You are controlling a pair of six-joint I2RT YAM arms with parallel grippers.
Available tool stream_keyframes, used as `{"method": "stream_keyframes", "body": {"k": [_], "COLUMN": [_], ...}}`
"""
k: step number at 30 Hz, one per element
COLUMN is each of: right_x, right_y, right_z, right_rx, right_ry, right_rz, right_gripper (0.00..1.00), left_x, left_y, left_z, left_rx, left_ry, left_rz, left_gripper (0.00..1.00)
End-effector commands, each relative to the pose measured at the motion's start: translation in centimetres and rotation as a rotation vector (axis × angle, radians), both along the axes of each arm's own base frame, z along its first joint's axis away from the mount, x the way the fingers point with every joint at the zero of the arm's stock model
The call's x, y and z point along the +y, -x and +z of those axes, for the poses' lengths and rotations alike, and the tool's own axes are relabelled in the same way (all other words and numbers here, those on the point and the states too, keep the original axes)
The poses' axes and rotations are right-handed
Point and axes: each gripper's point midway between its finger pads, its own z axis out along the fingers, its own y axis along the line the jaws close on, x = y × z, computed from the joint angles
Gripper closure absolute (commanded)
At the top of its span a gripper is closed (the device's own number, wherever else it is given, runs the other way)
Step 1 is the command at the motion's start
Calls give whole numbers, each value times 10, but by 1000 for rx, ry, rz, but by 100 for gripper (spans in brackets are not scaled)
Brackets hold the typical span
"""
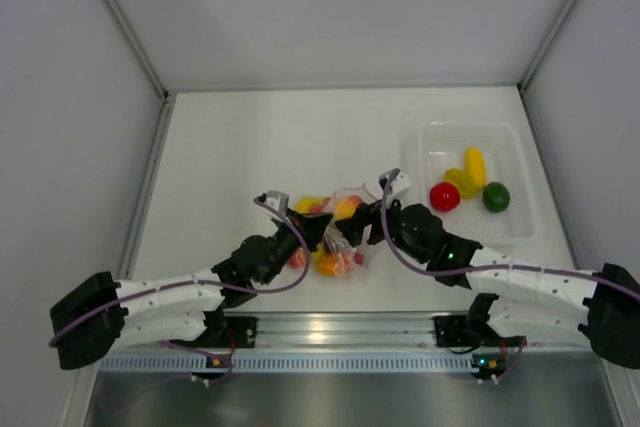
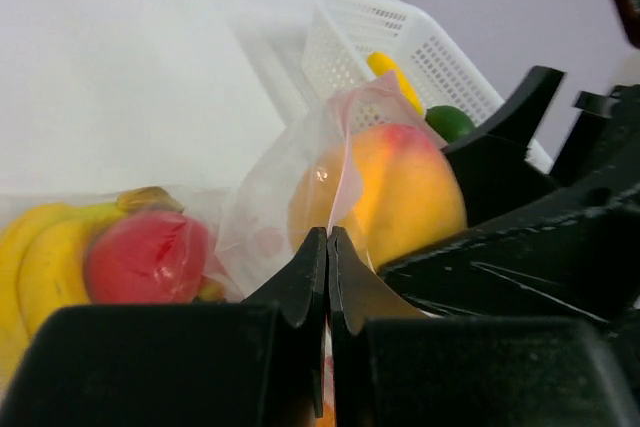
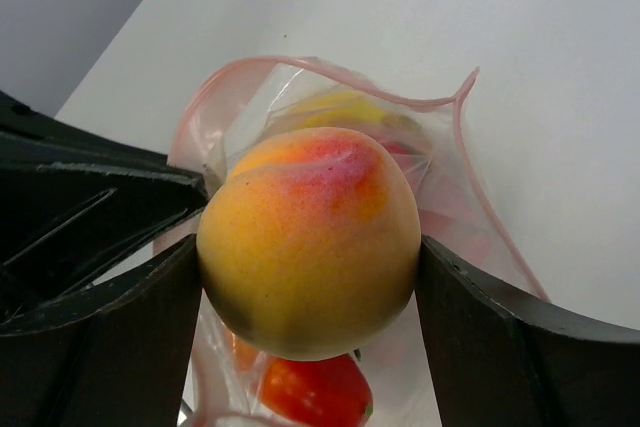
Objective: Open the zip-top bag and remove the fake food
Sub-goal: Pick up the fake fruit from the zipper food storage bag, then place the fake fruit in the bin.
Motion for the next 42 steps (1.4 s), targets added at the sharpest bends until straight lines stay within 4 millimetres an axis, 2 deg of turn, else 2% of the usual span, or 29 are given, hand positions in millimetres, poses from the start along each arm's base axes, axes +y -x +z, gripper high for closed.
{"method": "stream_keyframes", "body": {"k": [1, 4, 5, 10, 12, 17, 21, 25, 27, 28, 30, 31, 33, 34, 36, 37, 40, 42], "right_x": [5, -4, -11, -34, -43, -73, -104, -146, -161, -176, -187, -203, -209, -230, -245, -260, -277, -277], "right_y": [9, 17, 20, 23, 26, 19, 6, -17, -26, -35, -45, -53, -63, -72, -82, -89, -104, -111], "right_z": [44, 52, 47, 43, 50, 69, 78, 86, 82, 85, 79, 79, 78, 76, 75, 73, 74, 77], "right_rx": [-66, -65, -47, -11, -12, -35, -38, -19, 7, 11, 46, 60, 85, 100, 113, 127, 129, 124], "right_ry": [-54, -7, 28, 81, 60, 24, 35, 47, 73, 79, 96, 90, 59, 55, 48, 45, 20, 17], "right_rz": [61, 90, 86, 47, 36, -60, -182, -358, -424, -487, -526, -585, -586, -660, -713, -761, -810, -812], "right_gripper": [70, 71, 71, 71, 71, 71, 71, 72, 71, 71, 71, 71, 71, 71, 70, 69, 69, 69], "left_x": [12, 20, 22, 28, 29, 28, 28, 26, 25, 24, 23, 21, 18, 16, 12, 6, -9, -17], "left_y": [-18, -22, -22, -22, -23, -23, -21, -19, -18, -17, -17, -16, -14, -12, -9, -4, 5, 10], "left_z": [-2, -8, -10, 1, 3, 7, 12, 16, 19, 21, 23, 23, 24, 24, 25, 26, 27, 30], "left_rx": [24, 54, 58, 42, 35, 23, 13, 5, 1, -1, 1, 1, 1, 4, 13, 17, 23, 21], "left_ry": [-11, -19, -23, -10, -26, -33, -24, -14, -7, -5, -2, -4, 0, 1, 18, 24, 20, 19], "left_rz": [121, 174, 177, 191, 192, 178, 169, 151, 145, 136, 129, 119, 102, 85, 58, 17, -68, -116], "left_gripper": [100, 100, 100, 100, 100, 100, 100, 100, 100, 100, 100, 100, 100, 100, 100, 100, 100, 100]}}
